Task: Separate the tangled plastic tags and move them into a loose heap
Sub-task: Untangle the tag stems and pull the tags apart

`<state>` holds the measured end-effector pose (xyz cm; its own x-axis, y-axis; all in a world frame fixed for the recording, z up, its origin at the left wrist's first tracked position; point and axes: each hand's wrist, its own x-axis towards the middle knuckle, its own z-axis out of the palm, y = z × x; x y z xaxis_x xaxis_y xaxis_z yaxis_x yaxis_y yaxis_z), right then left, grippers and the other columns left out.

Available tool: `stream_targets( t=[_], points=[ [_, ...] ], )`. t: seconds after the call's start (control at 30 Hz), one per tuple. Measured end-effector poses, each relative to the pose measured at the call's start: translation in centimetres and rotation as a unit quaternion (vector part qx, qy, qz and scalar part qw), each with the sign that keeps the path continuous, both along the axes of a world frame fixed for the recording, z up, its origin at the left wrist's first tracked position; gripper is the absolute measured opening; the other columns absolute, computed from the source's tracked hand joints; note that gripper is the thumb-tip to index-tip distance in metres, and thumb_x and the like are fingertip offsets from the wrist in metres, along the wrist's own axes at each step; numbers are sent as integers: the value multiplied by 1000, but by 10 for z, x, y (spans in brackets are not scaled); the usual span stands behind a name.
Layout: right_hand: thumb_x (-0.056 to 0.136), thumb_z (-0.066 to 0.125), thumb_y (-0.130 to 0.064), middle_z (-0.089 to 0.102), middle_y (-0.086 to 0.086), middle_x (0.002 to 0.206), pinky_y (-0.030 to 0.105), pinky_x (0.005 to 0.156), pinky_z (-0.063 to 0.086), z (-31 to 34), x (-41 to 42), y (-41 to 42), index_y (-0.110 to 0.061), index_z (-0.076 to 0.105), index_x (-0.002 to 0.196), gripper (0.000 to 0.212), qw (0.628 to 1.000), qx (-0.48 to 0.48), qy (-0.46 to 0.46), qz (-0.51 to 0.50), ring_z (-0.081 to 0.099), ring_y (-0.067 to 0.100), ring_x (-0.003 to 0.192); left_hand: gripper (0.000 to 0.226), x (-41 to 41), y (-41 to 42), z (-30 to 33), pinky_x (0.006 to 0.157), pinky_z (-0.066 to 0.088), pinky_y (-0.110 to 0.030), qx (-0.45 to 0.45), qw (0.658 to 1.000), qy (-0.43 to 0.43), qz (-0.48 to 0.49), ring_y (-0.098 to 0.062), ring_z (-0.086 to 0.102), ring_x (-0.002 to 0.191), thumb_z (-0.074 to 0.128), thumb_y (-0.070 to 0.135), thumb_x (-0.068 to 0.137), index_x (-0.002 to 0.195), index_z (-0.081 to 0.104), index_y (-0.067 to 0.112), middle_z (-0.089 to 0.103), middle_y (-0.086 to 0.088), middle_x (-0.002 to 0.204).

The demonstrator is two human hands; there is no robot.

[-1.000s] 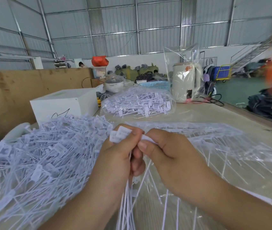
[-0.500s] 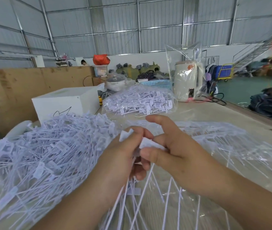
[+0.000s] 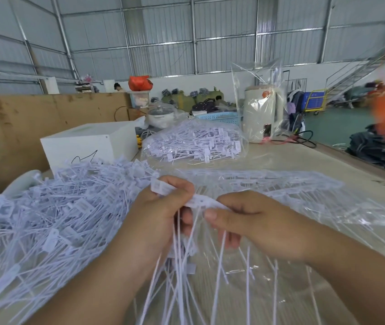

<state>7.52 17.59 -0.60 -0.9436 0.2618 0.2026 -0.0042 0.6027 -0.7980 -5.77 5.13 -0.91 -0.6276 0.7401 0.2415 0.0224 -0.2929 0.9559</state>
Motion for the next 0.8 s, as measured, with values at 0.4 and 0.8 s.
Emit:
stream_targets(
  t=[0.4,0.8],
  points=[
    [98,55,-34,41,-4,53,25,51,32,2,0,-6,-34,68,76,26,999,-10,35,2,36,11,49,14,6,1,0,37,28,-15,-39,998,34,-40,-13,33,30,74,35,66,61,65,25,49,-2,49],
    [97,56,-34,34,-12,47,16,41,26,0,-2,-4,-23,45,71,29,985,-15,144,-95,28,3,39,23,-20,6,-1,33,28,-14,-21,996,-78,42,-9,33,32,58,24,91,72,69,21,56,-2,57]
  ],
)
